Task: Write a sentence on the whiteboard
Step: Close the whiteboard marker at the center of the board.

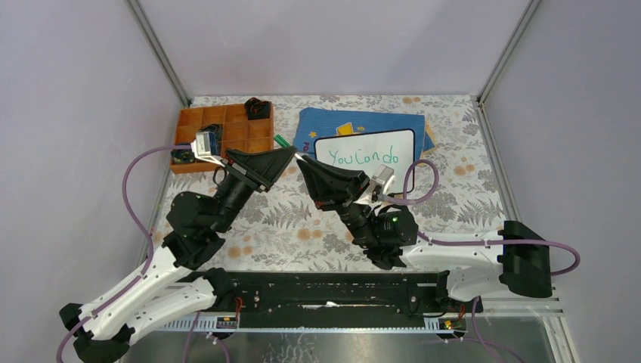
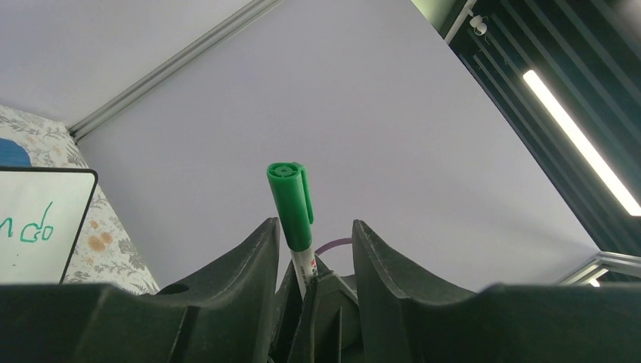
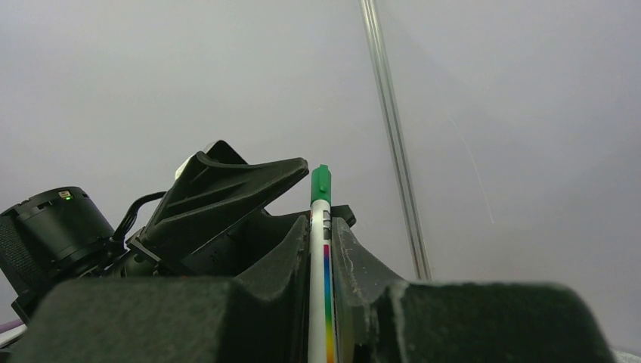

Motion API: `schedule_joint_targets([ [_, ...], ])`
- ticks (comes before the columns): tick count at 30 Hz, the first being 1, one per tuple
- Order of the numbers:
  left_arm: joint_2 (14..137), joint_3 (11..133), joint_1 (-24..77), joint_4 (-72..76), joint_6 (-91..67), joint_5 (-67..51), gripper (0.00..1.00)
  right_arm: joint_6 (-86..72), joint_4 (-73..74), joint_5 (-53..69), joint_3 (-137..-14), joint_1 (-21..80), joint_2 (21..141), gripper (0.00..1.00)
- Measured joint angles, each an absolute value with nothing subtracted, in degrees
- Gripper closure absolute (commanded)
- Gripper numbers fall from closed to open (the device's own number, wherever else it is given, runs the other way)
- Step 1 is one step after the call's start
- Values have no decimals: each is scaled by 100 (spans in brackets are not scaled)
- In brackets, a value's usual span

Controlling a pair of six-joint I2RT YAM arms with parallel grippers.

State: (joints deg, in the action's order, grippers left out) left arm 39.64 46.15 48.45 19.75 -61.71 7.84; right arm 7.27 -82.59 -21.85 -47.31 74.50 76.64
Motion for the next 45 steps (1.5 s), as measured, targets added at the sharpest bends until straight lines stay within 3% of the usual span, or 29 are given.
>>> schedule_joint_targets([
  [11, 4010, 4615, 4845, 1962, -6088, 827, 72, 725, -8254, -2180, -4698, 7450, 7620, 100],
  [16, 4064, 4617, 4849, 1986, -6106, 792, 100, 725, -8215, -2187, -4696, 7446, 7605, 100],
  [22, 4042, 4617, 4862, 1942, -6075, 821, 100, 628, -7885, -2191, -4652, 7443, 7450, 38],
  [26, 3988, 4626, 4860, 1835, -5992, 972, 100, 381, -6864, -2220, -4705, 7443, 6982, 16],
  [36, 3817, 5122, 4860, 1039, -5172, 1201, 100, -438, -3011, -2104, -5498, 7443, 5599, 17],
  [40, 3765, 5533, 4860, 523, -4364, 718, 100, -705, -731, -1933, -6851, 7441, 5465, 17],
  [45, 3693, 5763, 4862, -82, -3430, -423, 100, -897, 854, -1315, -7561, 7435, 5352, 18],
])
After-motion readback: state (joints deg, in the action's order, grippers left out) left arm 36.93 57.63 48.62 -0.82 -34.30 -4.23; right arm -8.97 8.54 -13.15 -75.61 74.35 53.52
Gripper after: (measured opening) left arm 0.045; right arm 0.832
